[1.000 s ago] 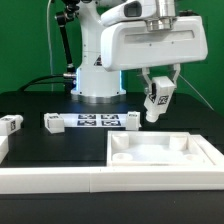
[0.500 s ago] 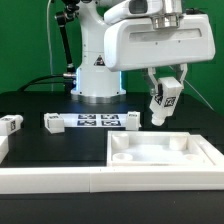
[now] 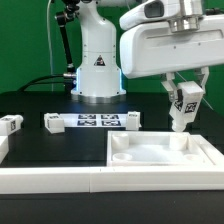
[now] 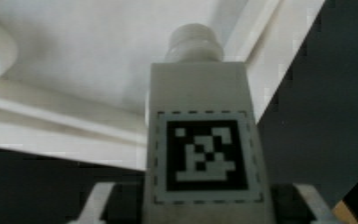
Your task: Assemble square table
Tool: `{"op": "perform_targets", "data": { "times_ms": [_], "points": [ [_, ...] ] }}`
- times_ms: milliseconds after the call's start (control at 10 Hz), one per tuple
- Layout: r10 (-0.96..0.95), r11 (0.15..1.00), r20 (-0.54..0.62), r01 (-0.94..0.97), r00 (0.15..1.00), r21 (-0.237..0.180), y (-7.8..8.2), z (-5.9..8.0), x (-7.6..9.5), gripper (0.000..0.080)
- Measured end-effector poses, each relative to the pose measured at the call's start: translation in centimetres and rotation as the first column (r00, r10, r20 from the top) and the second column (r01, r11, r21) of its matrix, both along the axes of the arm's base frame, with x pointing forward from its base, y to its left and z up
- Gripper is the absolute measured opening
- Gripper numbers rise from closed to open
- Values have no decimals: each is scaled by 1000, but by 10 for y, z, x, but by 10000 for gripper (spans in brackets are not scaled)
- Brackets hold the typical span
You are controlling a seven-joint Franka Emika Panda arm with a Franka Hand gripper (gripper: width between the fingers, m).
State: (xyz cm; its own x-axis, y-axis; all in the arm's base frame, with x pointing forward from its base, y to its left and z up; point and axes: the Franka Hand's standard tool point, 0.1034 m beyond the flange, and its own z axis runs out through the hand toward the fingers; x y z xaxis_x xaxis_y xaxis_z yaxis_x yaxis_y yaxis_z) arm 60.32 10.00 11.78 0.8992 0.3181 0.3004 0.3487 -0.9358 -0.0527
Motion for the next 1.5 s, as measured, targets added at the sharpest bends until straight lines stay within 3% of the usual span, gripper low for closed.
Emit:
{"op": "perform_targets", "data": {
  "times_ms": [200, 400, 900, 1300, 1500],
  "points": [
    [-2, 1000, 2, 2, 1000, -1, -1, -2, -1, 290],
    [0, 1000, 145, 3, 989, -22, -13, -2, 5, 290],
    [-17, 1000, 172, 16, 985, 7, 3, -8, 18, 290],
    [-24, 1000, 249, 24, 968, 3, -1, -11, 22, 291],
    [-23, 1000, 232, 20, 972, 16, 7, -12, 26, 291]
  ]
}}
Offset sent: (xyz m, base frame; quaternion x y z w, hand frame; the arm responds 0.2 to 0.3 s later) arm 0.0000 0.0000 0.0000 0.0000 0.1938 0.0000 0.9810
